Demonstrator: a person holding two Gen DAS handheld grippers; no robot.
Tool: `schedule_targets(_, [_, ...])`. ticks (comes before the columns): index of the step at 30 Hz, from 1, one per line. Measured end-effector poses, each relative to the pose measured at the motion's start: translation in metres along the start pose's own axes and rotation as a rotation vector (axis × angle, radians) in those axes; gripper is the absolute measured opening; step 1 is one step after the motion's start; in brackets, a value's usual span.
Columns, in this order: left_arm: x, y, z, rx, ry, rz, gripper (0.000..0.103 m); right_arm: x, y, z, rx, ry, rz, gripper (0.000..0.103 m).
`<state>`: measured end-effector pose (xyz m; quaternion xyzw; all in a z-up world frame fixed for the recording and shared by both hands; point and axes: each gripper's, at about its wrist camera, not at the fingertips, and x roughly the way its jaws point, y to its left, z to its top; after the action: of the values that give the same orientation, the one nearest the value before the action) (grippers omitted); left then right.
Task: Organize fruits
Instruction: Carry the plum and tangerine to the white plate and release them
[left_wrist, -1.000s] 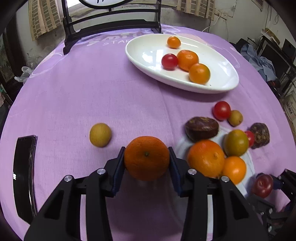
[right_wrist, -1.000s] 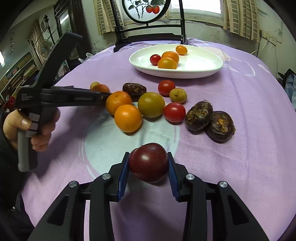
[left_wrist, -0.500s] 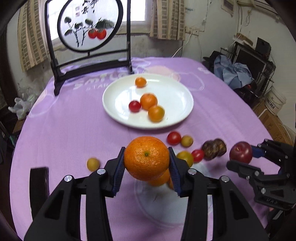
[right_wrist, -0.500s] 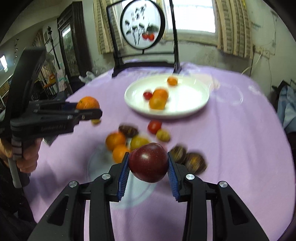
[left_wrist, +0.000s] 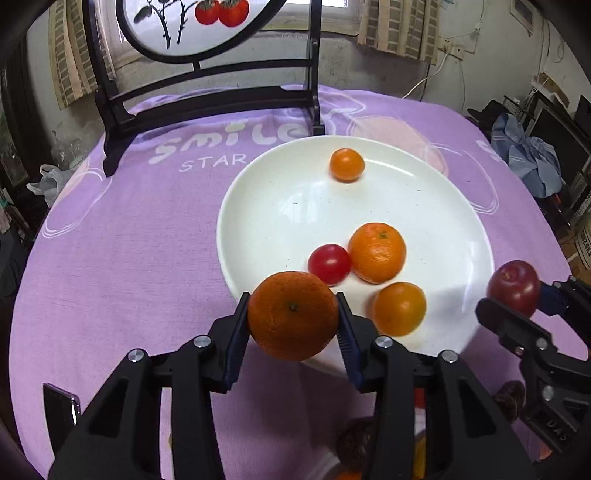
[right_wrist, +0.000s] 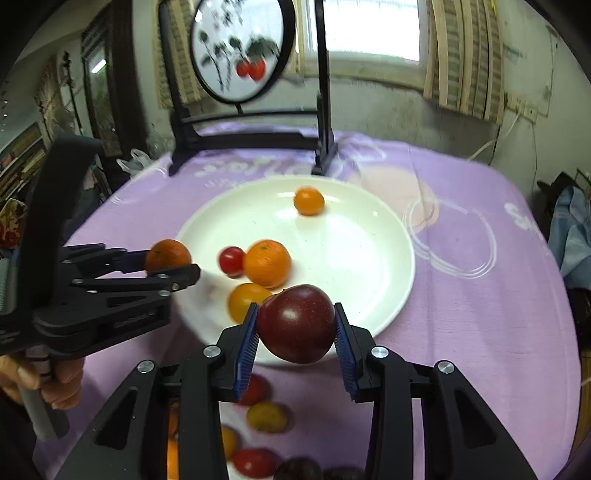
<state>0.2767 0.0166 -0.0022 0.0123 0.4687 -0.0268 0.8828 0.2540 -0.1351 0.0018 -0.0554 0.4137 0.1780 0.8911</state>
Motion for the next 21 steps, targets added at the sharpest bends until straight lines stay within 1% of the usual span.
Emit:
schedule_targets(2, [0.005, -0.002, 0.003, 0.018, -0.011, 0.011, 0.043, 0.01, -0.002, 0.001, 0.003, 0.023, -0.008, 0.039])
schedule_targets(4, [0.013, -0.002, 0.007, -0.001, 0.016, -0.011, 0.043, 0.02, -0.004, 0.002, 0.013, 0.038, -0.016, 0.04])
schedule_targets(6, [0.02, -0.002, 0.01, -0.023, 0.038, -0.026, 0.045, 0.027, -0.007, 0.002, 0.036, 0.051, -0.006, 0.041])
schedule_targets(7, [0.02, -0.002, 0.012, -0.035, 0.039, -0.032, 0.049, 0.027, -0.009, 0.002, 0.049, 0.048, 0.01, 0.044])
schedule_targets(8, [0.018, -0.002, 0.013, -0.047, 0.031, -0.037, 0.057, 0.025, -0.012, 0.0, 0.065, 0.038, 0.024, 0.047])
schedule_targets(9, [0.013, -0.001, 0.013, -0.056, 0.014, -0.041, 0.066, 0.02, -0.015, -0.002, 0.084, 0.026, 0.028, 0.048])
schedule_targets(11, [-0.001, -0.001, 0.01, -0.059, -0.031, -0.038, 0.078, 0.01, -0.019, -0.008, 0.103, 0.013, 0.048, 0.05])
schedule_targets(12, [-0.006, -0.001, 0.007, -0.059, -0.052, -0.033, 0.08, 0.003, -0.022, -0.013, 0.114, 0.007, 0.059, 0.051])
schedule_targets(13, [-0.014, 0.0, 0.002, -0.06, -0.076, -0.022, 0.081, -0.004, -0.024, -0.019, 0.122, 0.002, 0.061, 0.053])
schedule_targets(15, [-0.028, 0.0, -0.012, -0.061, -0.107, -0.025, 0.086, -0.021, -0.026, -0.034, 0.126, -0.012, 0.067, 0.06])
schedule_targets(17, [-0.043, -0.003, -0.03, -0.038, -0.126, -0.035, 0.088, -0.034, -0.027, -0.048, 0.114, -0.016, 0.063, 0.061])
schedule_targets(20, [-0.063, -0.009, -0.06, 0.011, -0.135, -0.02, 0.09, -0.056, -0.029, -0.071, 0.092, -0.017, 0.056, 0.063])
schedule_targets(21, [-0.07, -0.009, -0.072, 0.024, -0.135, -0.023, 0.09, -0.063, -0.03, -0.081, 0.092, -0.017, 0.052, 0.065])
